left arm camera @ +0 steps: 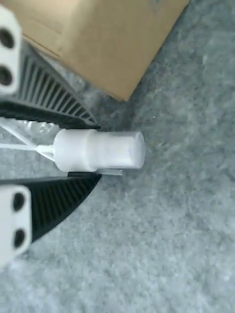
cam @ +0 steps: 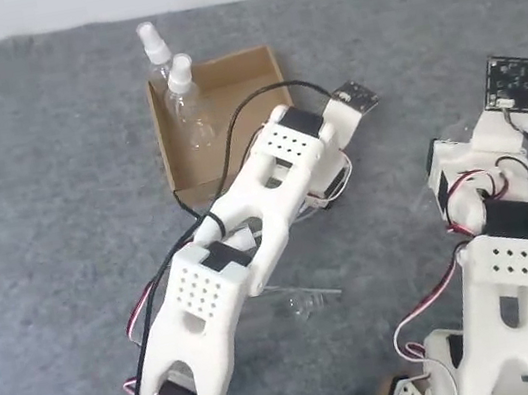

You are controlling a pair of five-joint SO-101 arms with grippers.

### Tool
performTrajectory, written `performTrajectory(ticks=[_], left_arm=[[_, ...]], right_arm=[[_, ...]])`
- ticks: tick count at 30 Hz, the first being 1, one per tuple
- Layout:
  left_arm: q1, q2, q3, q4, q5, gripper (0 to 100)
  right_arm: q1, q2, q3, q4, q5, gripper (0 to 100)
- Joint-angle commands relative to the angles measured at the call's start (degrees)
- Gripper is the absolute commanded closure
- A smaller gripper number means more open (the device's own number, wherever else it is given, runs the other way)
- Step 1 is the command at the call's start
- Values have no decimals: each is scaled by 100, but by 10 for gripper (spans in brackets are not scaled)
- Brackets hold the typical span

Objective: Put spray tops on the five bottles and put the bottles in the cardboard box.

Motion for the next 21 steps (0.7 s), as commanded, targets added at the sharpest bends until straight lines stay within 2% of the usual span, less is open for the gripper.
performTrajectory(ticks=[1, 21], left_arm=[[0, -149, -391, 158, -35, 932], [-141, -905, -356, 633, 88, 960]], right_arm=[[13, -207, -79, -145, -62, 976], [13, -189, -79, -180, -62, 976]])
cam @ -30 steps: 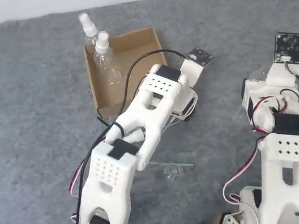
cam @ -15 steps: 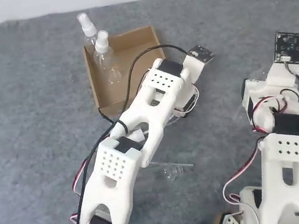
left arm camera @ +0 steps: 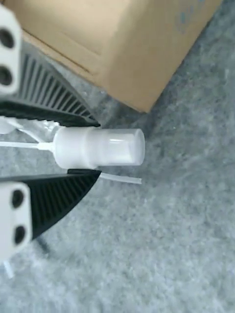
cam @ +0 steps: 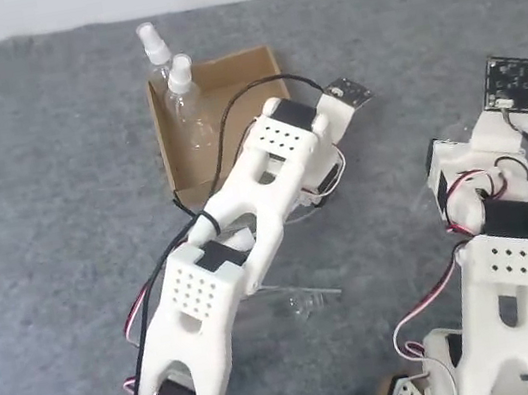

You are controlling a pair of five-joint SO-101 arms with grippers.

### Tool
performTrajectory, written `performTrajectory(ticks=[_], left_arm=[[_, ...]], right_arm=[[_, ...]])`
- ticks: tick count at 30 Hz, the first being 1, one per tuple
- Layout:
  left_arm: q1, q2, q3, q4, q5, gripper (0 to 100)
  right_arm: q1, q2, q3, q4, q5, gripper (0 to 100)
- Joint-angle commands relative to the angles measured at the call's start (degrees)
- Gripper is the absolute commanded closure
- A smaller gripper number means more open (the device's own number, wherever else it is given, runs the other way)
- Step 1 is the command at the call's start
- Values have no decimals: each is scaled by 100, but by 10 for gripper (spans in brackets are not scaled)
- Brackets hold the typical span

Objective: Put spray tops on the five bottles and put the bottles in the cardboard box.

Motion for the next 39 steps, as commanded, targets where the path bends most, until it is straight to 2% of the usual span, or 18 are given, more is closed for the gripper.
performTrajectory(ticks=[1, 12, 21, 32, 39], left_arm=[[-26, -668, -259, 167, 79, 960], [-88, -1363, 268, 53, 431, 986], [-97, -2760, 2141, -1055, 440, 985], [-246, -4018, 3538, -1969, 466, 985], [-668, -4747, 4303, -2716, 985, 985]], right_arm=[[13, -189, -79, -180, -62, 976], [13, -180, -79, -180, -62, 976], [13, -180, -79, -180, -62, 976], [13, -207, -79, -163, -53, 976], [-171, -224, -79, -136, -18, 976]])
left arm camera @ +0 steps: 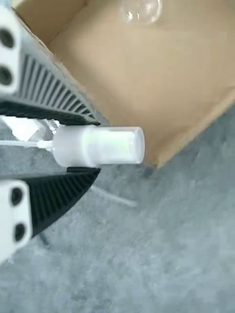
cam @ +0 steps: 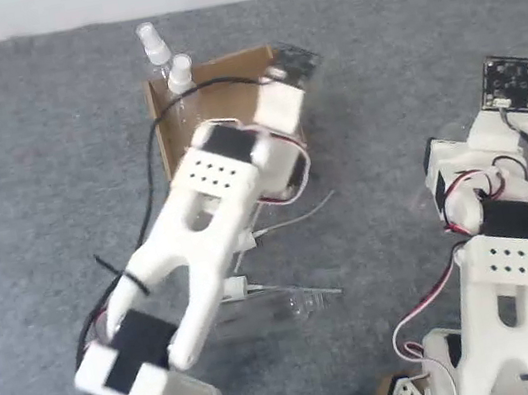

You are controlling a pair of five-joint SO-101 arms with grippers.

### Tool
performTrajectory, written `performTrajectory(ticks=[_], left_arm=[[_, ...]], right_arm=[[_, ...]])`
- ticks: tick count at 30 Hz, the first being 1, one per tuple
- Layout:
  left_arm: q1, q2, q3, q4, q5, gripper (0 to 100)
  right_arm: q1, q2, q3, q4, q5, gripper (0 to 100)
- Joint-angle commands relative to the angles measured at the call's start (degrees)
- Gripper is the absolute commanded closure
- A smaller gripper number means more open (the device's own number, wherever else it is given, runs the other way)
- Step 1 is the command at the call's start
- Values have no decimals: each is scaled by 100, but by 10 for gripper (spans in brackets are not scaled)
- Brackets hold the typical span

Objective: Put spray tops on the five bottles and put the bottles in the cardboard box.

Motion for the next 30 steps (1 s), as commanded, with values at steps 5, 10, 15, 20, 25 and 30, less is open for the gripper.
performTrajectory(ticks=[5, 10, 15, 20, 25, 30], left_arm=[[-88, -1363, 743, -738, 176, 985], [-105, -2084, 1358, -1046, 202, 985], [-246, -2673, 1877, -1398, 510, 985], [-475, -3349, 2431, -1785, 536, 985], [-484, -4141, 2967, -1996, 747, 985], [-484, -4835, 3327, -2040, 747, 986]], right_arm=[[-84, -224, -79, -92, -18, 978], [-330, -233, -88, 40, -9, 978], [-470, -629, -18, 259, -9, 978], [-813, -1516, 457, 259, -9, 978], [-1103, -2431, 879, 251, 0, 978], [-1314, -3081, 1169, 251, 123, 976]])
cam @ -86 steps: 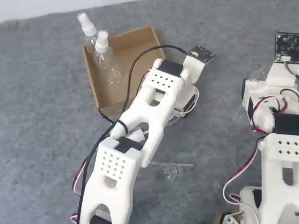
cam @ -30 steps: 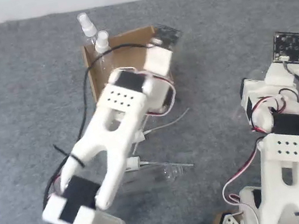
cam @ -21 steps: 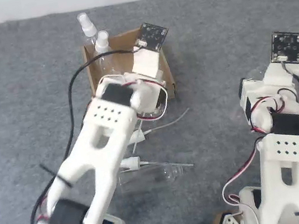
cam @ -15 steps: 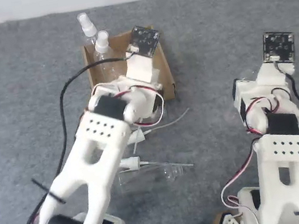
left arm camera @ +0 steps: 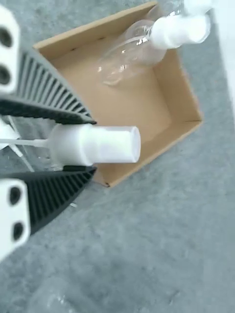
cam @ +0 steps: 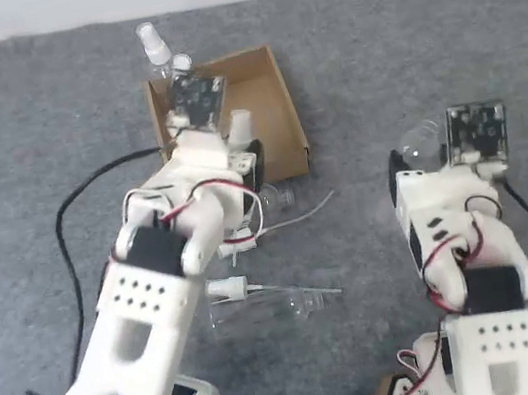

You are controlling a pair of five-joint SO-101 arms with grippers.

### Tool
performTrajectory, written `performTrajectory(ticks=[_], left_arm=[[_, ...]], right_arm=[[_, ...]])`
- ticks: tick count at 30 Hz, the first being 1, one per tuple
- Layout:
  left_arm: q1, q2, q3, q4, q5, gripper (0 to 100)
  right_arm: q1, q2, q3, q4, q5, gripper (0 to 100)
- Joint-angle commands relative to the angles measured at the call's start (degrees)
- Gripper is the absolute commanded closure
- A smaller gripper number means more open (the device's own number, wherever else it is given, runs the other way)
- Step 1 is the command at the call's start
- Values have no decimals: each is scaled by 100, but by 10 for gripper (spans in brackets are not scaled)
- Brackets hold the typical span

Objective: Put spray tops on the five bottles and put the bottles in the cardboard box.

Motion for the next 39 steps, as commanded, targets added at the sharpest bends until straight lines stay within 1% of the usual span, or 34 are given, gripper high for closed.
performTrajectory(ticks=[1, 4, 9, 13, 18, 23, 26, 28, 32, 36, 39], left_arm=[[-26, -668, 66, -193, 79, 986], [-35, -1064, 338, -378, 79, 986], [-316, -1802, 831, -712, 88, 987], [-510, -2391, 1051, -712, 378, 987], [-686, -3121, 1323, -712, 536, 987], [-879, -3833, 1578, -712, 668, 987], [-1002, -4220, 1657, -712, 695, 987], [-1046, -4457, 1736, -712, 695, 987], [-1090, -4967, 1886, -712, 703, 987], [-1204, -5503, 2026, -712, 1037, 987], [-1213, -5829, 2079, -712, 1081, 987]], right_arm=[[-224, -523, 44, 22, 281, 977], [-426, -804, 220, -48, 536, 978], [-585, -1323, 554, -215, 545, 976], [-602, -1780, 712, -180, 536, 975], [-1121, -2352, 1002, -189, 571, 975], [-1437, -2809, 1275, -215, 580, 975], [-1657, -3037, 1433, -215, 844, 975], [-1851, -3055, 1521, -233, 1064, 975], [-2246, -3046, 1793, -558, 1231, 975], [-2404, -3046, 2057, -892, 1363, 975], [-2554, -3046, 2154, -980, 1380, 975]])
